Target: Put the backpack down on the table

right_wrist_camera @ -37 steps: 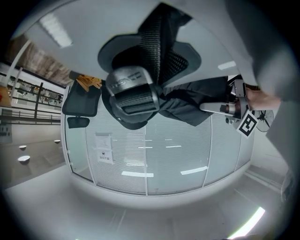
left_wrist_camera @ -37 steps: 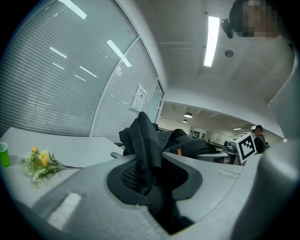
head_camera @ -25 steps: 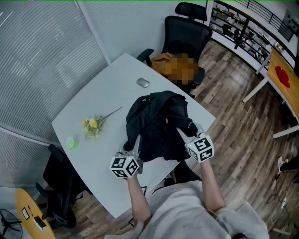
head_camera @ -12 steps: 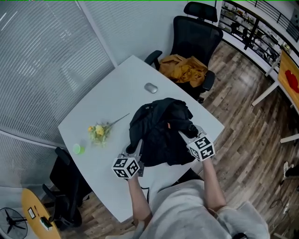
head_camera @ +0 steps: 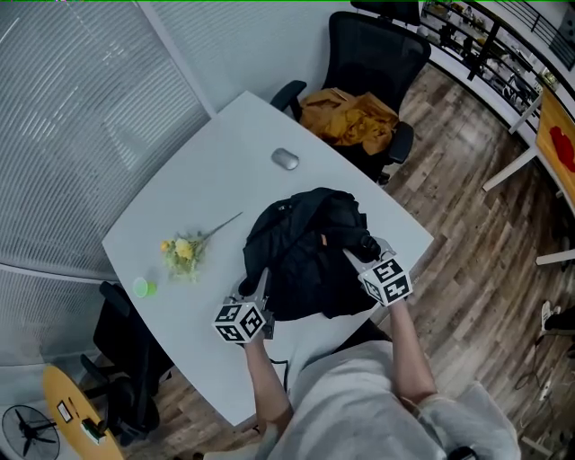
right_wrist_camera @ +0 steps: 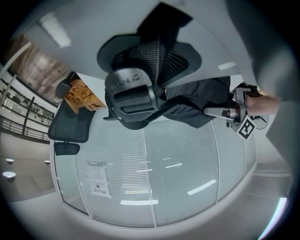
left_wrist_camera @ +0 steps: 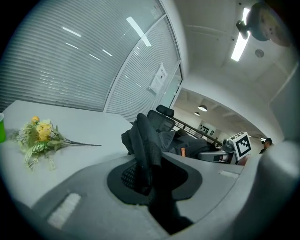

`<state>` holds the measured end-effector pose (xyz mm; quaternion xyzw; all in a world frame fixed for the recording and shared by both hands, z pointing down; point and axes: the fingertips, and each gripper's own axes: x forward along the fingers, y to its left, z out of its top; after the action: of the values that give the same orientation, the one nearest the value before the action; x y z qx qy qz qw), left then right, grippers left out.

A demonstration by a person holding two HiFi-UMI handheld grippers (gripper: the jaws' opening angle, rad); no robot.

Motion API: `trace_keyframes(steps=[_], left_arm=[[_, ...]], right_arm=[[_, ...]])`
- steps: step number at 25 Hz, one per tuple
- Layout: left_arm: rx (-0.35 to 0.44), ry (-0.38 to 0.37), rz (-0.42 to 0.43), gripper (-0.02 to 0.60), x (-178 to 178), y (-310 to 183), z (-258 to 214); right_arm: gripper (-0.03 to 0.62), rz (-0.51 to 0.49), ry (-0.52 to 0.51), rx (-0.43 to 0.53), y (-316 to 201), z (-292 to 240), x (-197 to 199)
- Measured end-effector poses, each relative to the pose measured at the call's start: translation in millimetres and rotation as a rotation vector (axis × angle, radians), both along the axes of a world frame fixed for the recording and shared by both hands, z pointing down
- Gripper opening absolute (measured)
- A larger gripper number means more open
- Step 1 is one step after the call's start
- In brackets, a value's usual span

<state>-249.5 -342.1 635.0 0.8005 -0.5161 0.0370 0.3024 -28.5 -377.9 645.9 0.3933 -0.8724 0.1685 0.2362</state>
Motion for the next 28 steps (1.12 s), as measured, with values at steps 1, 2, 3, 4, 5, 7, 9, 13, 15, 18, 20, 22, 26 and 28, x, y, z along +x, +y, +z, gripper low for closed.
trace_keyframes(steps=[1, 2, 3, 4, 5, 7, 9, 13, 15, 18, 20, 22, 26, 28], left_arm=[[-0.004, 0.003, -0.005, 0.071, -1.3, -0.9, 2.1], [-0.008, 0.006, -0.011, 0.071, -3.1, -1.8, 4.2], [-0.013, 0.008, -0.016, 0.071, -5.3, -2.7, 6.3], [-0.017, 0.009, -0.021, 0.071, -7.7, -3.7, 8.5], [-0.023, 0.010, -0.026, 0.071, -9.9, -4.7, 10.7], [-0.033, 0.012, -0.039, 0.071, -14.0, -6.5, 15.3], [-0.043, 0.012, -0.055, 0.071, -19.5, -7.6, 20.2], [-0.065, 0.012, -0.084, 0.071, -31.9, -7.6, 32.8], [-0.080, 0.009, -0.095, 0.071, -37.2, -8.1, 39.7], [-0.104, 0.002, -0.102, 0.072, -44.3, -8.5, 50.9], [-0.121, 0.000, -0.104, 0.072, -48.4, -8.0, 58.5], [-0.139, -0.002, -0.104, 0.072, -51.5, -7.2, 66.8], [-0.175, 0.001, -0.116, 0.072, -59.6, -5.1, 83.2], [-0.188, 0.001, -0.120, 0.072, -63.8, -3.7, 89.9]], right_arm=[[0.132, -0.002, 0.004, -0.004, -1.8, 1.8, 0.2], [0.133, -0.004, 0.009, -0.008, -3.6, 3.5, -0.2], [0.135, -0.006, 0.014, -0.013, -5.4, 5.2, -1.0], [0.135, -0.010, 0.019, -0.018, -7.3, 7.0, -1.9], [0.136, -0.013, 0.025, -0.023, -9.2, 8.7, -2.4], [0.138, -0.023, 0.035, -0.033, -13.4, 11.9, -2.3], [0.140, -0.032, 0.044, -0.043, -17.2, 15.4, -1.8], [0.144, -0.051, 0.060, -0.062, -24.4, 25.0, 0.4], [0.149, -0.063, 0.075, -0.074, -29.6, 31.3, 2.9], [0.156, -0.082, 0.095, -0.098, -37.9, 42.8, 7.7], [0.161, -0.096, 0.107, -0.117, -42.7, 50.5, 9.7], [0.165, -0.111, 0.121, -0.133, -46.6, 57.7, 11.3], [0.175, -0.139, 0.168, -0.146, -52.8, 70.9, 12.0], [0.179, -0.149, 0.191, -0.150, -55.3, 77.6, 11.8]])
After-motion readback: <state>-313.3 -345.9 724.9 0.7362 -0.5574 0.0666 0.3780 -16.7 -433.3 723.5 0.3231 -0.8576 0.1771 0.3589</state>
